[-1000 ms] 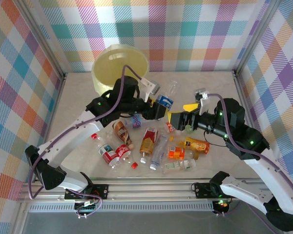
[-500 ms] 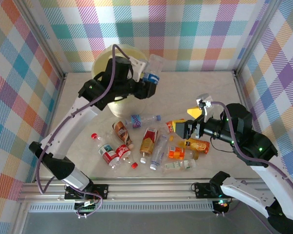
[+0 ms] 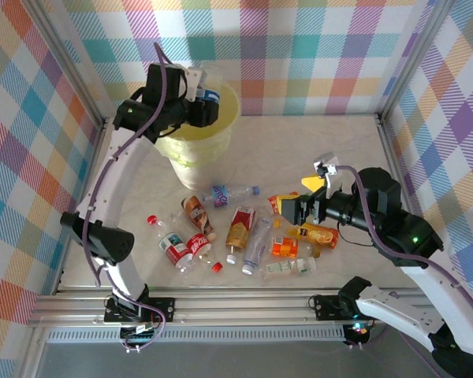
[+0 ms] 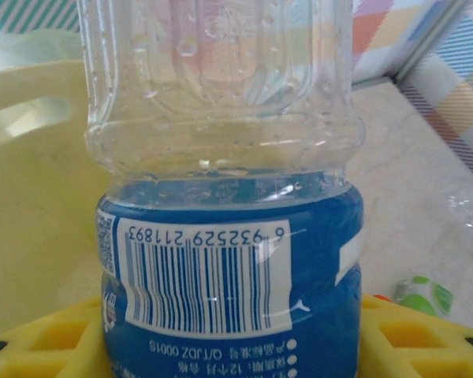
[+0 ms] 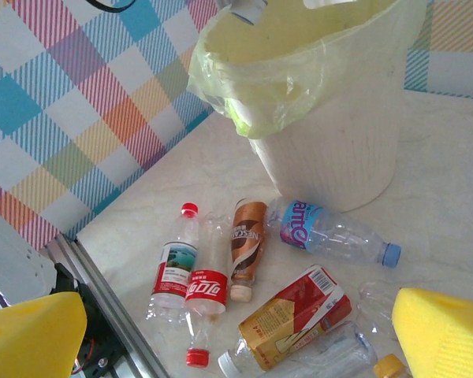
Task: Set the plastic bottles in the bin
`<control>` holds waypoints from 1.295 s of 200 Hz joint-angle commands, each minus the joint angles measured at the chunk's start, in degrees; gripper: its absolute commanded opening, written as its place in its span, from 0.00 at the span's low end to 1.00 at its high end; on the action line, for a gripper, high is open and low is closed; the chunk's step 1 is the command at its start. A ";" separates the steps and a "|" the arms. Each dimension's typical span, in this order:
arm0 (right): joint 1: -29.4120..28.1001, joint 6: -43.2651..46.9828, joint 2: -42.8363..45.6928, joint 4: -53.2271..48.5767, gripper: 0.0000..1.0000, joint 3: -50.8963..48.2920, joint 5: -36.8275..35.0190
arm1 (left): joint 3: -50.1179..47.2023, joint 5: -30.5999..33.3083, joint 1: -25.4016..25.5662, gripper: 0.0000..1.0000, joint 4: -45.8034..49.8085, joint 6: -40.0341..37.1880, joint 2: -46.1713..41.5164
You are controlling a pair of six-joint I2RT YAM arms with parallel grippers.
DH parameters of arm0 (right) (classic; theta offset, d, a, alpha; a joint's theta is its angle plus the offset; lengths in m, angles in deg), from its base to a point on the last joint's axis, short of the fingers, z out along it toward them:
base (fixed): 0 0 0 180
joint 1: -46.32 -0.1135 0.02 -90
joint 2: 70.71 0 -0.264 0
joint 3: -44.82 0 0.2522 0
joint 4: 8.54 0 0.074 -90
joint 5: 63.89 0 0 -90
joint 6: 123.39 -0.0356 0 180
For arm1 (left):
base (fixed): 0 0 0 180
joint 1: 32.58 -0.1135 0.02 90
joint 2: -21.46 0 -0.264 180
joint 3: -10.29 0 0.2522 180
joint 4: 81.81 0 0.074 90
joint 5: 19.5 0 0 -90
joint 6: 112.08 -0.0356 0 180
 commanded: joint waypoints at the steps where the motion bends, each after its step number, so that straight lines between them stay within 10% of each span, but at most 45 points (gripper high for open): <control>1: 0.25 1.37 0.85 2.66 1.00 -0.88 0.36 | 2.78 -1.57 -1.65 0.55 1.89 -2.21 2.98; 259: 0.26 0.29 -0.26 4.47 1.00 -2.84 2.81 | -0.53 -4.23 -4.86 0.66 6.78 -5.07 13.48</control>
